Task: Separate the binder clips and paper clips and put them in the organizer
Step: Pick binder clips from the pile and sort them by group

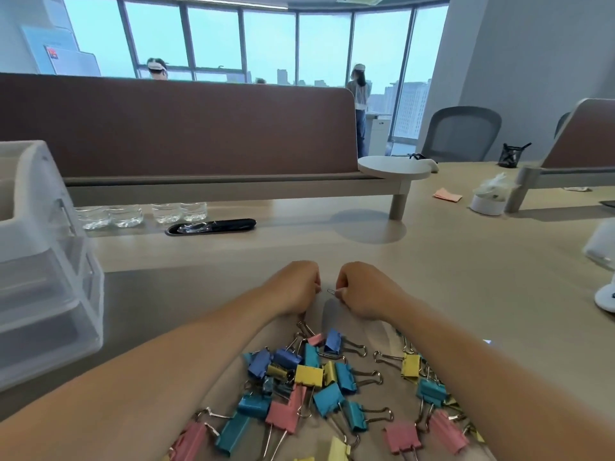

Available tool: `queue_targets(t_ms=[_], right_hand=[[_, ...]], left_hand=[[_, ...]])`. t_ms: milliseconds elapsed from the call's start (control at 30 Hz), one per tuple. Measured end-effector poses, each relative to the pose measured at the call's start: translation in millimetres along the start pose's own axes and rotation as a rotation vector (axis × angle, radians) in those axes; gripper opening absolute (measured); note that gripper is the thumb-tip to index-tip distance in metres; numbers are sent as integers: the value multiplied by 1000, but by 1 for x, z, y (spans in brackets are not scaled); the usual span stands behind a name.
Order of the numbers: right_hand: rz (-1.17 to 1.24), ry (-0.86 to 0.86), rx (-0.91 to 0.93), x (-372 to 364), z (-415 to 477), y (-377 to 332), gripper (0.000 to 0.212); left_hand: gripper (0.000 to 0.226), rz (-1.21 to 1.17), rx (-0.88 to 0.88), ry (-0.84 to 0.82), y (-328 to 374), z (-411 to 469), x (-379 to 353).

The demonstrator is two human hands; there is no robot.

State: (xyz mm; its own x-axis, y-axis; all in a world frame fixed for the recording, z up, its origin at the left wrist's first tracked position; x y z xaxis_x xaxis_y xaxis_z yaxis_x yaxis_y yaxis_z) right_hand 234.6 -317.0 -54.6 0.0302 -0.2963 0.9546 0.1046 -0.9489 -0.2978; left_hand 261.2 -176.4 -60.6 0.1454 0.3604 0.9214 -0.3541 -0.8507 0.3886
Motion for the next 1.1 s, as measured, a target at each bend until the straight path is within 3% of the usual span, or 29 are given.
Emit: queue_targets(t_ms=[133, 533, 867, 1000, 1100], right_hand=[[134, 0, 50, 10, -19, -27, 8], [271, 124, 381, 68, -54, -195, 17], [417, 162, 596, 94, -43, -334, 7], [329, 139, 617, 83, -27, -370, 14], [187, 128, 623, 73, -19, -384, 24]], left_hand=[[10, -58, -25, 89, -9, -37, 15], [17, -212, 82, 351, -48, -178, 150], [11, -80, 224, 644, -109, -247, 257], [15, 13, 277, 663, -136, -257, 274], [20, 101, 312, 570, -160, -253, 276]])
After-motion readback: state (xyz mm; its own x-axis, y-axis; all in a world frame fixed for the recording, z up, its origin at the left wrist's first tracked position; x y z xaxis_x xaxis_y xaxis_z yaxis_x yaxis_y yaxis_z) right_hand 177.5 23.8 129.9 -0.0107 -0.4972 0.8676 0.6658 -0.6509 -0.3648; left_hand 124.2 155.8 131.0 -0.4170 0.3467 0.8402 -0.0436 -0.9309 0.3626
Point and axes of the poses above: each hand's wrist, its own z-axis towards the middle knuckle, its own x-axis out of the back of the hand, y = z × x, the point moved 2 cm from there along z, towards the middle knuckle, and after that the axes turned 1 degree about -z, right-handed, at the moved point
